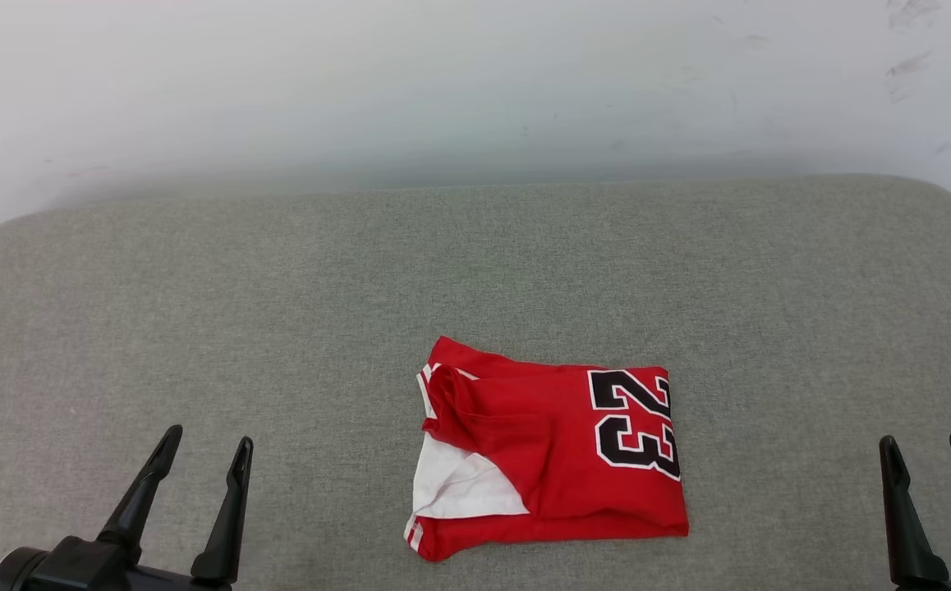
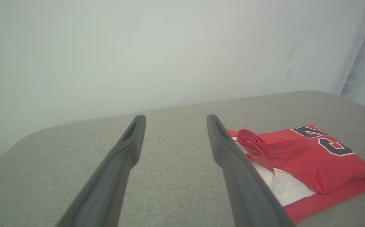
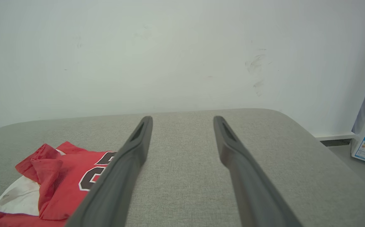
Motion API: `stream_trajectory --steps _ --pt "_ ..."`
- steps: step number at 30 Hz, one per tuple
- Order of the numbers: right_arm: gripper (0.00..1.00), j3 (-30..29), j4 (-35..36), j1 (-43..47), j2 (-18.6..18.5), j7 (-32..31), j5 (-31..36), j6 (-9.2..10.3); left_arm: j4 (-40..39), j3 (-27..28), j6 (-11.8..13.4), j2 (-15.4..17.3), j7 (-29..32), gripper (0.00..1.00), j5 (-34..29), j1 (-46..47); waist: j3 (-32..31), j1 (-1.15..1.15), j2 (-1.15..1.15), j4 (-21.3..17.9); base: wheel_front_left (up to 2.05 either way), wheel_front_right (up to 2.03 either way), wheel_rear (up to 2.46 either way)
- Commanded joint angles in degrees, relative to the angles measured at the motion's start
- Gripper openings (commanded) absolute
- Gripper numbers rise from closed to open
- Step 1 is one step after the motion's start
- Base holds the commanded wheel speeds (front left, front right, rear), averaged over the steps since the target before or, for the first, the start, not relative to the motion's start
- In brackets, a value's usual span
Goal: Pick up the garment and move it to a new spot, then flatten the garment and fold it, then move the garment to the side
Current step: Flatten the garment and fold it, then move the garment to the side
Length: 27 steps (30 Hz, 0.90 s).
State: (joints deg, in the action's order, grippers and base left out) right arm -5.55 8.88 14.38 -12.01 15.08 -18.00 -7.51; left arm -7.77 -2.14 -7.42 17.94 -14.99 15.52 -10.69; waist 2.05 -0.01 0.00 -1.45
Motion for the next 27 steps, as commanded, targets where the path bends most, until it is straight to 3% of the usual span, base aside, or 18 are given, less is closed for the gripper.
stream_trajectory --steps 1,22,27 --pt "1.00 -0.1 0.1 0.5 0.3 0.1 0.2 0.05 -0.1 0.1 -0.1 0.1 -0.2 1.00 -0.1 -0.7 0.1 0.01 0.00 0.0 0.00 0.00 0.00" --pt "1.00 0.4 -0.6 -1.8 -0.5 0.1 0.8 0.05 2.0 1.1 -0.1 -0.2 -0.2 1.00 -0.8 0.6 1.4 0.01 0.00 0.3 0.00 0.00 0.00" --pt "1.00 2.8 -1.1 -5.2 -2.2 0.1 0.0 0.05 2.5 0.6 -0.1 -0.2 -0.2 1.00 -0.6 1.5 2.5 0.01 0.00 0.7 0.00 0.00 0.00"
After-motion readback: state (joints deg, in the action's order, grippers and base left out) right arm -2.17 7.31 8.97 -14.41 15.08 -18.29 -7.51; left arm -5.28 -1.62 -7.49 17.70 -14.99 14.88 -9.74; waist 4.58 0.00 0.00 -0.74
